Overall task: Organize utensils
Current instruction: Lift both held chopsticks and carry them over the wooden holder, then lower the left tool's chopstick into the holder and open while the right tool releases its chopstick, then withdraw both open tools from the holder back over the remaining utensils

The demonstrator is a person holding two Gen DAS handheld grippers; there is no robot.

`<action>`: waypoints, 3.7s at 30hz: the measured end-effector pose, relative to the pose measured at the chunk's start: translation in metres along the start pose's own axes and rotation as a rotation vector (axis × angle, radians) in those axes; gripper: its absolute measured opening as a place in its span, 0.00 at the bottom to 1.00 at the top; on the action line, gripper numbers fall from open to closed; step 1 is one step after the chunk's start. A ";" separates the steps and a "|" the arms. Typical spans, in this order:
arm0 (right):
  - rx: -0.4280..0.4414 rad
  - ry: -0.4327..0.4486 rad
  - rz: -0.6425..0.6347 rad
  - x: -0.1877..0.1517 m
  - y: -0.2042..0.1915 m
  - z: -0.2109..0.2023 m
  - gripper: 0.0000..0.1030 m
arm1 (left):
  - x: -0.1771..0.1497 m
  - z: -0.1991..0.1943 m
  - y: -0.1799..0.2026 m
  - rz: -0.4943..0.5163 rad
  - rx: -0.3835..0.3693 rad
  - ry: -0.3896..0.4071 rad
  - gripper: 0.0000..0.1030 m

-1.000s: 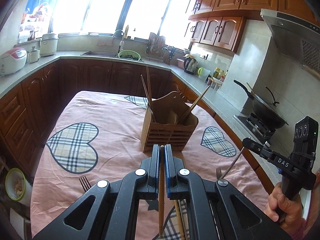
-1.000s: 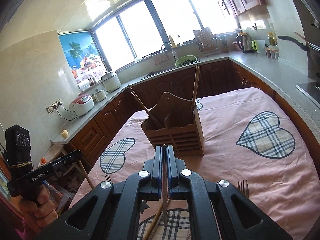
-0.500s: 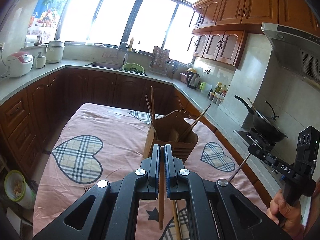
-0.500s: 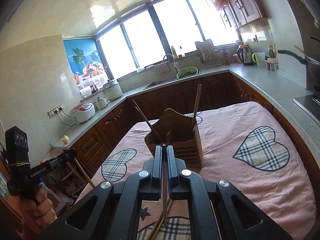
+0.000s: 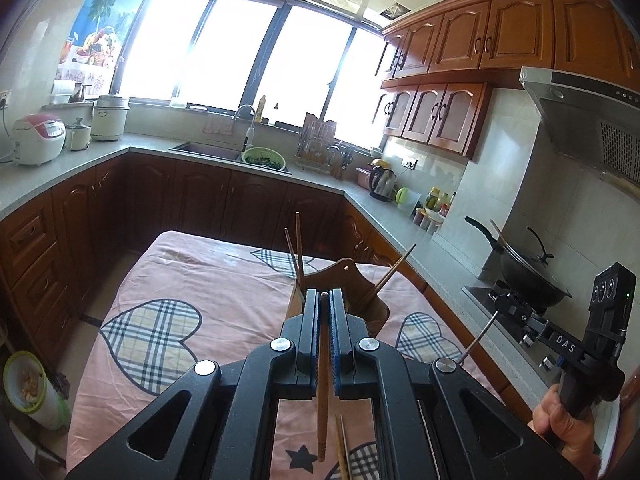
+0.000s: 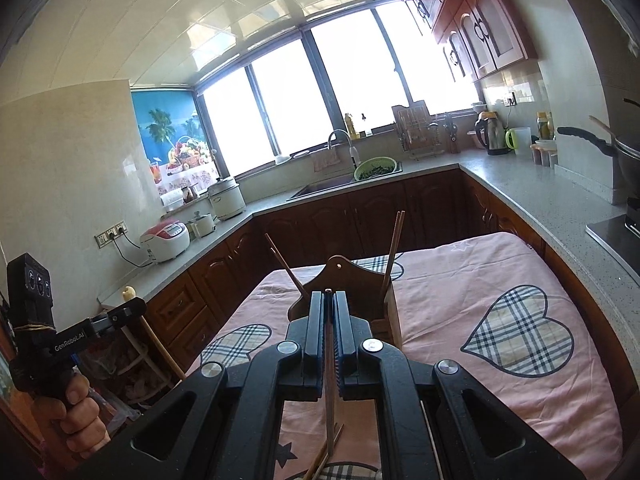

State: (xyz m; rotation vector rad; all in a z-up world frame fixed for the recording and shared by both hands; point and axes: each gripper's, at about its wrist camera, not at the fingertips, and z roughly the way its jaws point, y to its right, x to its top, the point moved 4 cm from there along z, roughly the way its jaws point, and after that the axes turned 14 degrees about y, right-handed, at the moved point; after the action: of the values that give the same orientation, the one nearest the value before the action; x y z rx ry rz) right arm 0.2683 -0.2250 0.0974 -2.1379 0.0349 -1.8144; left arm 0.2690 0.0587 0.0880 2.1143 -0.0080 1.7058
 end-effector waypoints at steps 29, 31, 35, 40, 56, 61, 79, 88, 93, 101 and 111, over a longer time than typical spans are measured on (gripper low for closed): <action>-0.077 0.221 -0.030 0.073 0.033 0.095 0.04 | 0.016 0.142 -0.019 -0.025 0.037 0.258 0.03; -0.092 0.226 -0.032 0.068 0.039 0.103 0.04 | 0.004 0.161 -0.022 -0.041 0.050 0.241 0.03; -0.109 0.211 -0.022 0.052 0.050 0.120 0.04 | -0.022 0.194 -0.028 -0.066 0.084 0.209 0.03; -0.121 0.165 0.014 0.026 0.063 0.139 0.04 | -0.042 0.228 -0.034 -0.096 0.115 0.180 0.03; -0.115 0.073 0.052 -0.011 0.071 0.161 0.04 | -0.053 0.246 -0.038 -0.058 0.103 0.090 0.03; -0.117 0.065 0.058 -0.013 0.072 0.161 0.04 | -0.046 0.244 -0.040 -0.053 0.101 0.074 0.04; -0.119 0.031 0.106 -0.012 0.081 0.161 0.19 | -0.034 0.239 -0.048 -0.082 0.114 0.052 0.34; -0.108 0.099 0.161 -0.001 0.080 0.123 0.82 | -0.041 0.192 -0.045 -0.086 0.120 0.051 0.74; -0.083 0.112 0.150 -0.002 0.067 0.097 0.92 | -0.048 0.163 -0.042 -0.073 0.124 0.008 0.80; -0.076 0.091 0.092 -0.018 0.045 0.058 0.96 | -0.056 0.115 -0.034 -0.062 0.138 -0.044 0.81; -0.090 0.014 0.058 -0.050 0.036 0.018 0.96 | -0.072 0.068 -0.025 -0.061 0.141 -0.124 0.81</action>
State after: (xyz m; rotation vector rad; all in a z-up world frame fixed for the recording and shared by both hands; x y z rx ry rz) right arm 0.2830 -0.2429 0.0379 -2.1610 0.1833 -1.8279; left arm 0.3210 0.0408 0.0026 2.2952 0.1434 1.5793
